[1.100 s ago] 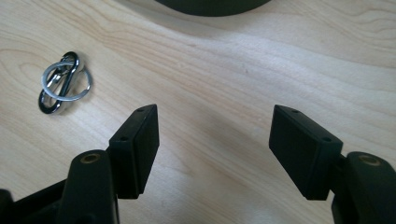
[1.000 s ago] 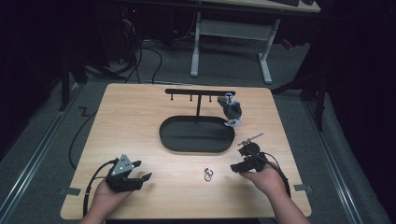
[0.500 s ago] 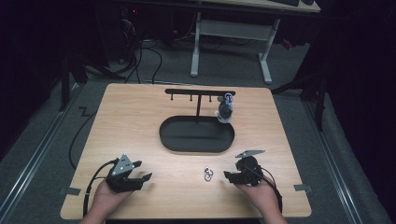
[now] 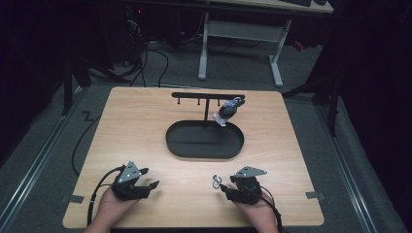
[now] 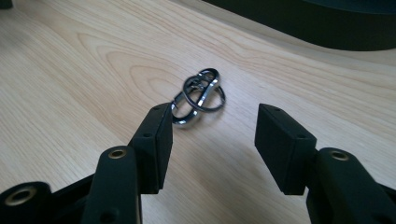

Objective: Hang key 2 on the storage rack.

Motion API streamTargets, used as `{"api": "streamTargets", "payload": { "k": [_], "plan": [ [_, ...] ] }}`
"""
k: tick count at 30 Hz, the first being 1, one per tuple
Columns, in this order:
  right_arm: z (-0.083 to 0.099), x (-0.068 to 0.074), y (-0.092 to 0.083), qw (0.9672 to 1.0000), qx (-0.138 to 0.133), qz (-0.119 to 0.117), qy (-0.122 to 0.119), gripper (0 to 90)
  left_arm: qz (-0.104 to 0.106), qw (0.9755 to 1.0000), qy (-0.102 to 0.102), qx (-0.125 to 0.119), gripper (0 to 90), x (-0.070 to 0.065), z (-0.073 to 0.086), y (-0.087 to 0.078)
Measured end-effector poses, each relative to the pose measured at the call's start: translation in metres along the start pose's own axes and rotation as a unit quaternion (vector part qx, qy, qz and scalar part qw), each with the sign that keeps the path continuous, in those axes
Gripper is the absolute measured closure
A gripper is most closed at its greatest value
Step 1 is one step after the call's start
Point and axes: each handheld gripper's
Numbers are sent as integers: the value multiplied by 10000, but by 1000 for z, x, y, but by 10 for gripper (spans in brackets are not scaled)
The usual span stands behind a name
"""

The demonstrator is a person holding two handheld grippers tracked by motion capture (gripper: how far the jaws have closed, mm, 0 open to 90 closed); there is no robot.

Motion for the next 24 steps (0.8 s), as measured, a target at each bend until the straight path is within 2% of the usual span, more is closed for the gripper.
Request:
{"api": "streamTargets", "payload": {
  "k": [2,5,11,15,17,21,24],
  "plan": [
    [-3,1,2,9999,2,-91,41,484,-3,10000,7,-5,359,-1,0,0],
    [-10,6,7,9998,-13,-159,-77,499,-7,10000,30,-5,359,-1,0,-1],
    [-18,12,16,9995,138,-170,-220,520,-7,10000,21,14,359,-2,2,-1],
    [-27,8,25,9990,263,-215,-291,545,2,10000,-18,2,359,-1,2,-2],
    [-31,8,27,9988,277,-157,-369,554,19,10000,-5,34,359,-1,2,0],
    [-27,8,23,9993,179,-72,-325,590,18,10000,28,36,359,-3,2,-1],
    [-22,7,23,9994,221,-74,-271,615,29,10000,39,16,359,-3,1,-2]
  ]
}}
Point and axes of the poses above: each handheld gripper's, and its own axes: y roughly forward along the jaws, z roughly out of its underside, x roughly to its left, and after that the axes turned 4 degrees about -y, right-handed
